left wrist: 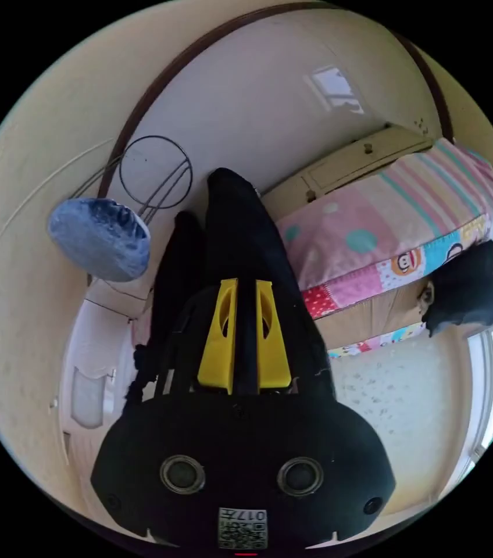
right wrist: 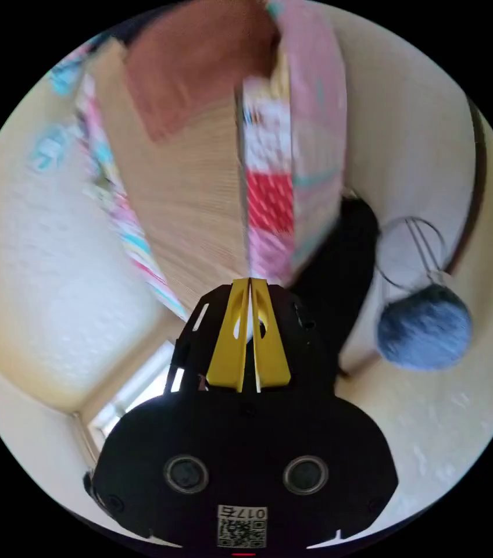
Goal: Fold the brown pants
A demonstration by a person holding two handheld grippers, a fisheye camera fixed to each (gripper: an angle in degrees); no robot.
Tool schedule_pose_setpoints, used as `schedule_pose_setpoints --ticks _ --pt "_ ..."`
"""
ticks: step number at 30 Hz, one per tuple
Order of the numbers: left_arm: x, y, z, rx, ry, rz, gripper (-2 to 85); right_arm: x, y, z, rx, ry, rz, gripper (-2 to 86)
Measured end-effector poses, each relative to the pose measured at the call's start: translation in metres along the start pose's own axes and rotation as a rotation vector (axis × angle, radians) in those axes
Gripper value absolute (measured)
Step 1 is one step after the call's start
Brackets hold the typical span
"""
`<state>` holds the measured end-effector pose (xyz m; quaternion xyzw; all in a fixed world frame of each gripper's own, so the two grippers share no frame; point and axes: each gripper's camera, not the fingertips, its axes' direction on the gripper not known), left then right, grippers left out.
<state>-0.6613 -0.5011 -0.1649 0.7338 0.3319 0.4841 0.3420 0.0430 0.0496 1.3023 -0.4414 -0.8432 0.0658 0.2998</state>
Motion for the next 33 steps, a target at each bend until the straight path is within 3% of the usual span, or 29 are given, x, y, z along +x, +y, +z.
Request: schedule_pose_setpoints --ticks 3,5,8,11,13,15,18,20,22,24,27,29,31,33 --pt "0.094 -0.002 0.041 -0.099 0.086 0.225 0.3 0.047 0.059 -0.034 0.378 -0.459 -0.030 0.4" --pt "0.175 0.010 0.081 -0.253 -0.001 0.451 -0.4 0.079 0.084 -0.009 0.461 -0.646 0.010 0.4" --pt "0.295 0.074 0.157 -0.512 -0.260 0.851 -0.7 0.112 0.113 0.069 0.436 -0.819 0.078 0.5" --pt "0.356 0.164 0.228 -0.684 -0.574 1.153 -0.7 0.127 0.126 0.147 0.351 -0.927 0.355 0.6" --pt "0.362 0.210 0.261 -0.710 -0.716 1.261 -0.8 0.111 0.117 0.157 0.401 -1.028 0.349 0.6" --pt "0.341 0.252 0.298 -0.727 -0.790 1.341 -0.8 0.067 0.081 0.155 0.281 -0.976 0.199 0.9" --pt "0.278 0.269 0.335 -0.746 -0.747 1.352 -0.9 0.004 0.039 0.149 0.085 -0.728 -0.016 1.5" --pt "0.226 0.262 0.350 -0.750 -0.679 1.315 -1.0 -0.018 0.024 0.147 0.060 -0.644 -0.059 2.2" --pt "0.170 0.249 0.355 -0.726 -0.604 1.275 -1.0 -0.023 0.013 0.146 0.085 -0.661 -0.053 2.7" --pt "0.151 0.226 0.361 -0.778 -0.490 1.093 -1.0 -0.017 0.007 0.147 0.158 -0.750 0.000 3.4" --pt "0.164 0.227 0.325 -0.539 -0.344 1.224 -1.0 -0.001 0.006 0.150 0.265 -0.833 0.134 5.0" --pt "0.150 0.220 0.318 -0.497 -0.324 1.220 -1.0 0.005 0.003 0.150 0.318 -0.854 0.203 6.7" --pt "0.121 0.205 0.318 -0.513 -0.297 1.159 -1.0 0.006 -0.005 0.150 0.318 -0.830 0.257 9.2" --pt "0.081 0.178 0.312 -0.499 -0.100 0.995 -1.0 0.000 -0.020 0.150 0.295 -0.759 0.293 13.0"
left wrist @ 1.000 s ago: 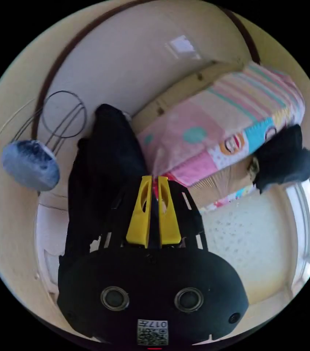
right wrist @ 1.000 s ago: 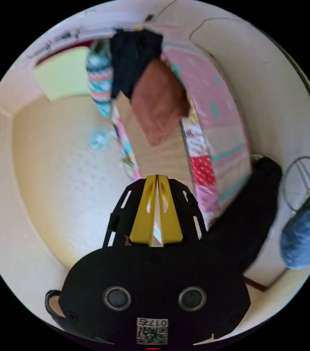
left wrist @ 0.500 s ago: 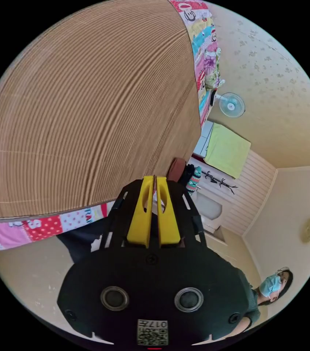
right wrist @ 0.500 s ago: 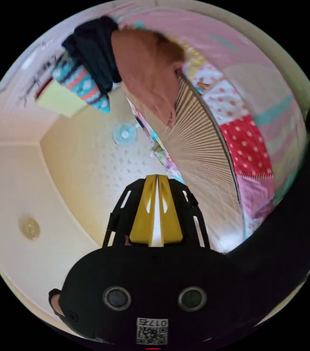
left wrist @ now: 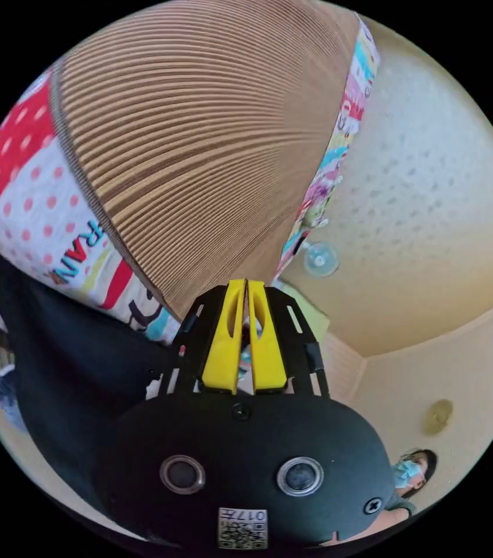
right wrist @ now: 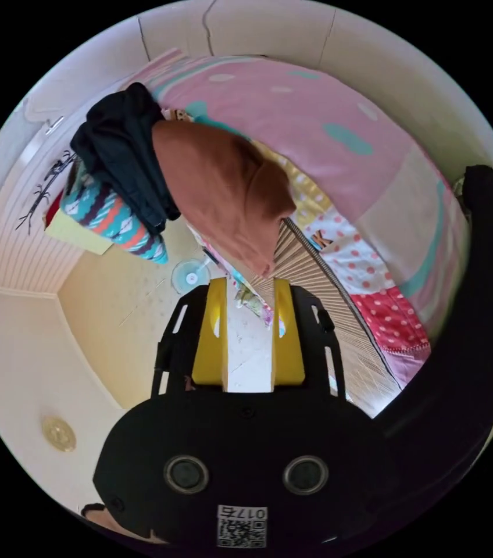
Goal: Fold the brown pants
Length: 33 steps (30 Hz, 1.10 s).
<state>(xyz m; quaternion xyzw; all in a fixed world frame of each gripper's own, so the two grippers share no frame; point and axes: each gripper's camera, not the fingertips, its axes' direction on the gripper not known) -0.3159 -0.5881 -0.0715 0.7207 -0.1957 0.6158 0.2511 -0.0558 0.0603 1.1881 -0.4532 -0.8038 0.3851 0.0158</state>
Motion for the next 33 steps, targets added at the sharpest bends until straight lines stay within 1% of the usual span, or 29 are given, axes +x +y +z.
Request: schedule_pose_setpoints --ticks 1,2,3,5,7,9,11,13,14,15,16,18,19,21,22,23,24,25,27,28,30,31,33 --pt "-0.008 0.005 -0.005 0.047 0.062 -0.010 -1.0 -0.002 -0.003 0.003 -0.003 0.018 0.004 13.8" --pt "-0.020 0.016 -0.015 0.149 0.138 -0.020 -1.0 -0.004 -0.009 0.008 -0.007 0.057 0.022 15.6" --pt "-0.031 0.029 -0.023 0.233 0.148 -0.035 -1.0 -0.004 -0.015 0.011 0.002 0.086 0.057 17.1" --pt "-0.046 0.048 -0.027 0.296 0.140 -0.064 -1.0 0.000 -0.022 0.012 0.038 0.071 0.098 18.5" --pt "-0.064 0.062 -0.024 0.326 0.198 -0.088 -1.0 0.007 -0.026 0.008 0.094 0.013 0.117 18.4" --pt "-0.081 0.079 -0.024 0.392 0.262 -0.083 -1.0 0.020 -0.031 0.002 0.154 -0.063 0.142 17.2" --pt "-0.091 0.091 -0.024 0.437 0.266 -0.078 -1.0 0.035 -0.037 -0.002 0.164 -0.085 0.199 15.6" --pt "-0.102 0.100 -0.022 0.465 0.279 -0.079 -1.0 0.051 -0.047 -0.004 0.121 -0.086 0.247 12.0" --pt "-0.109 0.105 -0.020 0.488 0.291 -0.085 -1.0 0.059 -0.053 -0.004 0.074 -0.060 0.259 8.3" --pt "-0.117 0.110 -0.018 0.511 0.303 -0.089 -1.0 0.066 -0.060 -0.002 -0.008 -0.047 0.222 3.8" --pt "-0.120 0.111 -0.016 0.520 0.308 -0.090 -1.0 0.068 -0.064 -0.001 -0.048 -0.062 0.185 3.2" --pt "-0.130 0.114 -0.010 0.535 0.316 -0.085 -1.0 0.075 -0.068 -0.002 -0.169 -0.215 0.027 1.2" --pt "-0.132 0.114 -0.009 0.536 0.313 -0.082 -1.0 0.077 -0.068 -0.002 -0.204 -0.275 -0.013 0.9" --pt "-0.138 0.110 -0.002 0.534 0.300 -0.071 -1.0 0.074 -0.061 0.011 -0.402 -0.549 -0.166 0.3" --pt "-0.139 0.109 -0.001 0.532 0.300 -0.069 -1.0 0.070 -0.059 0.017 -0.471 -0.597 -0.198 0.2" --pt "-0.143 0.105 0.003 0.531 0.303 -0.067 -1.0 0.059 -0.052 0.029 -0.596 -0.650 -0.261 0.1" --pt "-0.146 0.101 0.006 0.529 0.309 -0.066 -1.0 0.043 -0.043 0.039 -0.693 -0.669 -0.339 0.0" --pt "-0.148 0.098 0.008 0.530 0.311 -0.064 -1.0 0.034 -0.037 0.044 -0.733 -0.673 -0.382 0.0" --pt "-0.151 0.085 0.015 0.516 0.302 -0.056 -1.0 -0.002 -0.010 0.057 -0.882 -0.669 -0.538 -0.1" --pt "-0.151 0.081 0.017 0.508 0.289 -0.052 -1.0 -0.009 -0.003 0.059 -0.921 -0.672 -0.568 -0.1" --pt "-0.138 0.062 0.024 0.456 0.145 -0.011 -1.0 -0.032 0.035 0.061 -1.090 -0.688 -0.661 -0.1" --pt "-0.133 0.055 0.027 0.427 0.097 0.007 -1.0 -0.035 0.047 0.059 -1.136 -0.685 -0.691 -0.1" --pt "-0.109 0.026 0.047 0.260 -0.134 0.090 -0.9 -0.043 0.108 0.043 -1.327 -0.700 -0.820 -0.3"
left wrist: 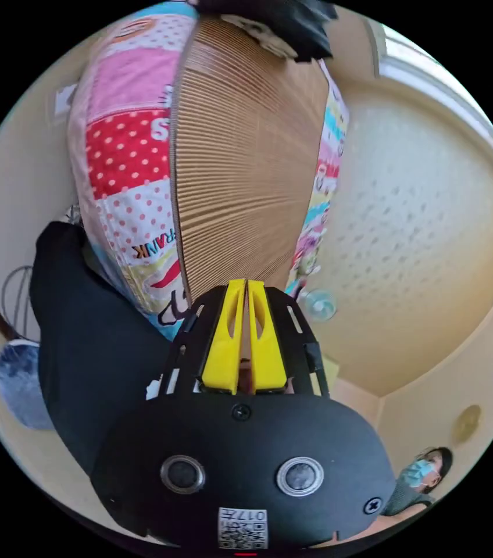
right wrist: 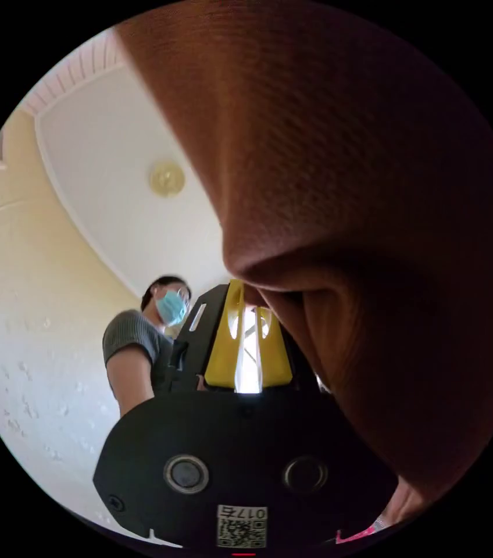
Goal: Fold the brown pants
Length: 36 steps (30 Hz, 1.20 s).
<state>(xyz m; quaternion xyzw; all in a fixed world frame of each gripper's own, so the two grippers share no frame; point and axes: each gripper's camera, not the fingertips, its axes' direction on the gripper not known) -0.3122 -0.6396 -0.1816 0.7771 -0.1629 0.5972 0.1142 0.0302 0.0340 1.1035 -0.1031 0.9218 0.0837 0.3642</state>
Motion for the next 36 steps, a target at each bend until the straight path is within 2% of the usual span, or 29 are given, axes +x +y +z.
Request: schedule_pose_setpoints --ticks 3,7,10,12,17,20,22,24,28,30,32,34,36 --pt "0.036 -0.019 0.047 -0.205 -0.183 0.218 -0.9 -0.027 0.022 0.075 -0.224 -0.081 -0.081 -0.3" --pt "0.074 -0.025 0.105 -0.393 -0.221 0.456 -0.5 -0.051 0.049 0.145 -0.380 -0.170 -0.238 -0.3" --pt "0.105 -0.021 0.144 -0.559 -0.149 0.649 0.9 -0.069 0.070 0.183 -0.437 -0.322 -0.386 -0.4" --pt "0.128 -0.010 0.166 -0.684 -0.048 0.769 4.0 -0.082 0.090 0.219 -0.558 -0.450 -0.450 -0.4" --pt "0.163 0.014 0.178 -0.817 0.140 0.899 9.8 -0.097 0.150 0.273 -0.746 -0.778 -0.708 -0.4" --pt "0.179 0.024 0.173 -0.843 0.297 0.909 11.2 -0.090 0.186 0.296 -0.774 -1.012 -0.865 -0.4" --pt "0.187 0.030 0.173 -0.873 0.356 0.893 13.7 -0.079 0.207 0.322 -0.818 -1.179 -0.884 -0.4" --pt "0.193 0.039 0.181 -0.954 0.427 0.829 20.5 -0.056 0.240 0.364 -0.876 -1.409 -0.831 -0.4" --pt "0.178 0.049 0.213 -1.123 0.613 0.593 24.3 -0.007 0.304 0.435 -0.913 -1.696 -0.616 -0.5" --pt "0.152 0.066 0.248 -1.282 0.619 0.442 22.3 0.019 0.355 0.476 -0.947 -1.829 -0.458 -0.5" --pt "0.129 0.076 0.267 -1.332 0.622 0.367 18.4 0.034 0.387 0.499 -0.988 -1.890 -0.352 -0.4" --pt "0.113 0.077 0.275 -1.291 0.744 0.341 13.4 0.046 0.404 0.508 -1.032 -1.915 -0.295 -0.4" --pt "0.106 0.064 0.269 -1.142 1.020 0.346 6.6 0.059 0.413 0.503 -1.094 -1.811 -0.301 -0.4"
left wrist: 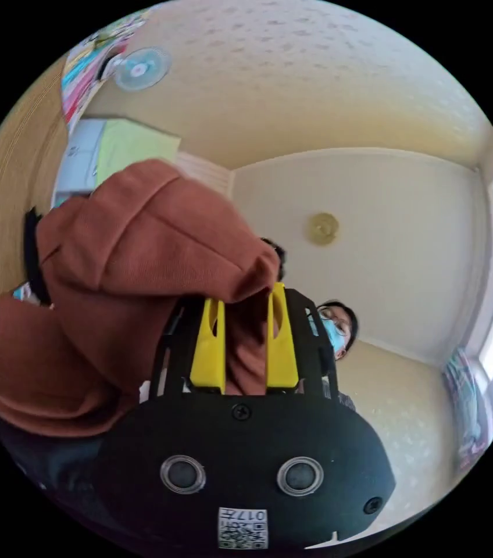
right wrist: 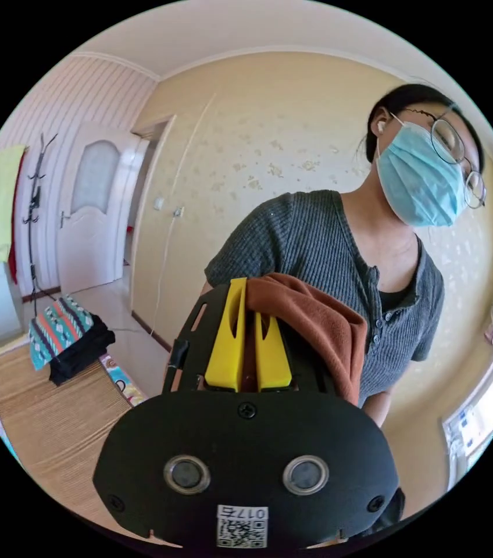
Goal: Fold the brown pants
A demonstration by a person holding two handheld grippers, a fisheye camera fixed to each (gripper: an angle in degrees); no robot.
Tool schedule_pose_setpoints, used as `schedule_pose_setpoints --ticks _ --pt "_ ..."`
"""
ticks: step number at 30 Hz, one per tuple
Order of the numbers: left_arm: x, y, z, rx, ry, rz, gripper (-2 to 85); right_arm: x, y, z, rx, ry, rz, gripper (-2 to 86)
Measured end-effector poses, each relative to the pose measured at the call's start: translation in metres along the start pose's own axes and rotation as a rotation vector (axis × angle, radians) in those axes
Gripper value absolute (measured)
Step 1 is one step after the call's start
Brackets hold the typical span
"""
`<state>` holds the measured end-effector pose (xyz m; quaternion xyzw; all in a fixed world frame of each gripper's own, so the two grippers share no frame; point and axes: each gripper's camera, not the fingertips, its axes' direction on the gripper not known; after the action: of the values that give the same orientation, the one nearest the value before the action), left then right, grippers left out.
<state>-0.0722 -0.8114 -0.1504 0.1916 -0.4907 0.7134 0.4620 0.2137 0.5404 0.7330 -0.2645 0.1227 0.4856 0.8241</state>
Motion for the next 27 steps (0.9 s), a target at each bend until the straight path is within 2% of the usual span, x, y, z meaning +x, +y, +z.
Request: schedule_pose_setpoints --ticks 2,4,6,9,10,13,15,17,19,21,22,23,24,27 --pt "0.020 -0.003 -0.005 0.042 0.056 0.198 5.8 -0.004 0.014 0.002 -0.014 0.092 0.101 -0.4" --pt "0.053 -0.005 -0.002 0.003 -0.024 0.414 5.5 -0.007 0.032 0.003 -0.011 0.160 0.207 -0.3" --pt "0.096 0.002 0.010 -0.088 -0.099 0.698 5.3 -0.012 0.060 0.003 0.002 0.272 0.350 0.0" --pt "0.133 0.019 0.033 -0.231 -0.099 1.011 5.3 -0.018 0.105 -0.009 0.083 0.389 0.580 0.8" --pt "0.138 0.022 0.037 -0.256 -0.086 1.058 5.3 -0.020 0.116 -0.013 0.113 0.413 0.640 1.0" --pt "0.154 0.035 0.052 -0.341 0.043 1.267 5.2 -0.036 0.171 -0.039 0.267 0.640 1.004 1.8" --pt "0.155 0.042 0.070 -0.461 0.019 1.350 5.6 -0.058 0.215 -0.062 0.329 0.933 1.420 2.1" --pt "0.146 0.046 0.085 -0.491 -0.106 1.339 5.6 -0.073 0.234 -0.075 0.392 1.040 1.572 2.2" --pt "0.128 0.047 0.106 -0.553 -0.283 1.273 5.6 -0.087 0.238 -0.085 0.500 1.124 1.523 2.9" --pt "0.083 0.046 0.137 -0.663 -0.572 1.122 5.5 -0.103 0.241 -0.094 0.682 1.167 1.311 5.9" --pt "0.069 0.045 0.145 -0.689 -0.646 1.081 5.5 -0.106 0.245 -0.097 0.729 1.164 1.274 7.0" --pt "0.036 0.044 0.159 -0.741 -0.789 0.985 5.4 -0.112 0.257 -0.103 0.824 1.161 1.249 13.3" --pt "-0.003 0.041 0.172 -0.793 -0.917 0.868 5.3 -0.117 0.275 -0.108 0.917 1.159 1.254 18.5" --pt "-0.108 0.040 0.193 -0.925 -1.119 0.616 5.2 -0.124 0.332 -0.119 1.063 1.087 1.370 22.1"
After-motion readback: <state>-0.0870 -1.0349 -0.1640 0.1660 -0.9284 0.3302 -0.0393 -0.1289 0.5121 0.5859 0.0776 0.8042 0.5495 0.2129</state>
